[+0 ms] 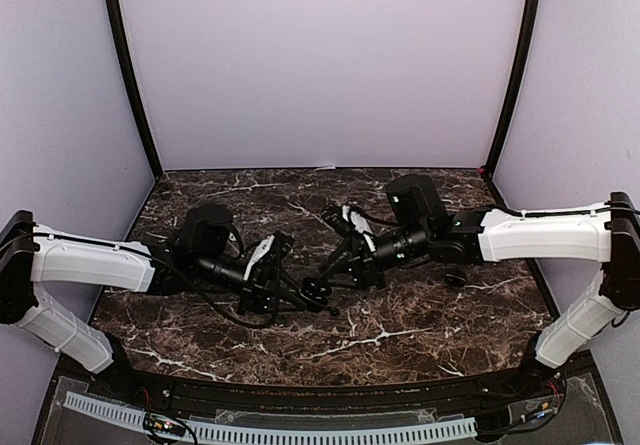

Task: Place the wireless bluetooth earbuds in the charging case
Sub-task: Open the charging case at the center of the board, then adjust the right earbud at the center of the board.

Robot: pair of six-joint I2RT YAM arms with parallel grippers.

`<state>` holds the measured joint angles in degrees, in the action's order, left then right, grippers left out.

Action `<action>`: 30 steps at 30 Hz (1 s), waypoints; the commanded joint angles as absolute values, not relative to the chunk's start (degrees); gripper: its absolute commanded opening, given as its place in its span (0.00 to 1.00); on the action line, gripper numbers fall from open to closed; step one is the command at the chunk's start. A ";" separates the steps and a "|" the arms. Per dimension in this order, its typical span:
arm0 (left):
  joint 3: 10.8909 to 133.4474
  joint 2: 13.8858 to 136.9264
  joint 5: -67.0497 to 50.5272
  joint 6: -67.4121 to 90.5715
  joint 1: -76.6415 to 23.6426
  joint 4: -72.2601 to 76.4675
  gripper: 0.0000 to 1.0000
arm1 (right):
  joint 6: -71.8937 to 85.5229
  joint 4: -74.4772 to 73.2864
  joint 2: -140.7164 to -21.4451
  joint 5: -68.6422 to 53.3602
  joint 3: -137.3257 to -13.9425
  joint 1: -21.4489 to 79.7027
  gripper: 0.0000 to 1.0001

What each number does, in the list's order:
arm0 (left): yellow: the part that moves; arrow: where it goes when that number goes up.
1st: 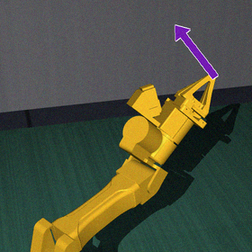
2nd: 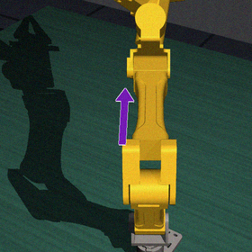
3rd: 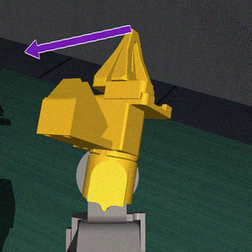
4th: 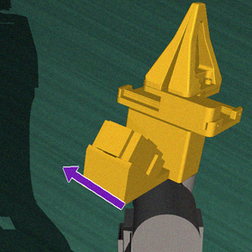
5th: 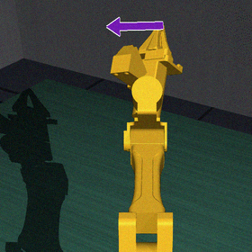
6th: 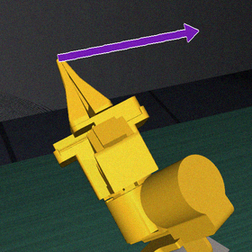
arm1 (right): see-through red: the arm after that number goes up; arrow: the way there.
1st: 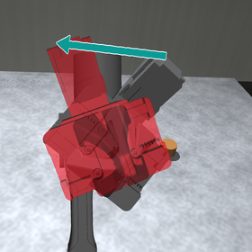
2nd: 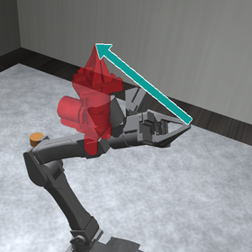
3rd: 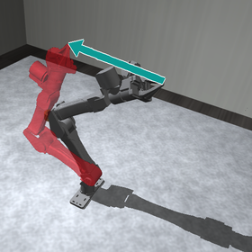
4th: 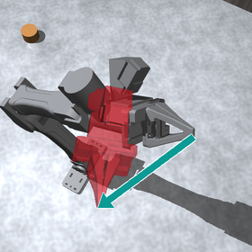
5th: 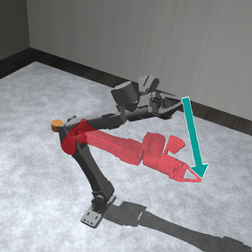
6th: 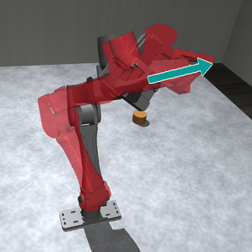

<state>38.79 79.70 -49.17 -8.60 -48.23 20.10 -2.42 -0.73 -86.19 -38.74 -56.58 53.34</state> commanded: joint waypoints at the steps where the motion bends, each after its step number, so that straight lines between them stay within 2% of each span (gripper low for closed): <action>1: 38.56 77.51 -53.96 -9.93 -49.35 21.20 0.08 | -1.92 1.74 -85.43 -35.49 -55.81 51.81 0.31; 6: 38.52 77.18 -52.99 -9.56 -49.34 21.83 0.08 | -2.96 1.02 -85.68 -36.73 -55.82 51.81 0.35; 11: 37.89 77.38 -51.94 -8.81 -49.35 23.25 0.08 | -3.55 0.78 -85.11 -36.73 -55.25 51.77 0.45; 18: 37.47 77.70 -51.81 -6.64 -49.33 25.01 0.08 | -3.09 2.35 -82.53 -38.47 -53.46 51.61 0.53; 30: 37.68 77.79 -51.42 -5.54 -49.31 25.31 0.07 | -3.99 0.72 -82.59 -40.79 -54.12 51.77 0.64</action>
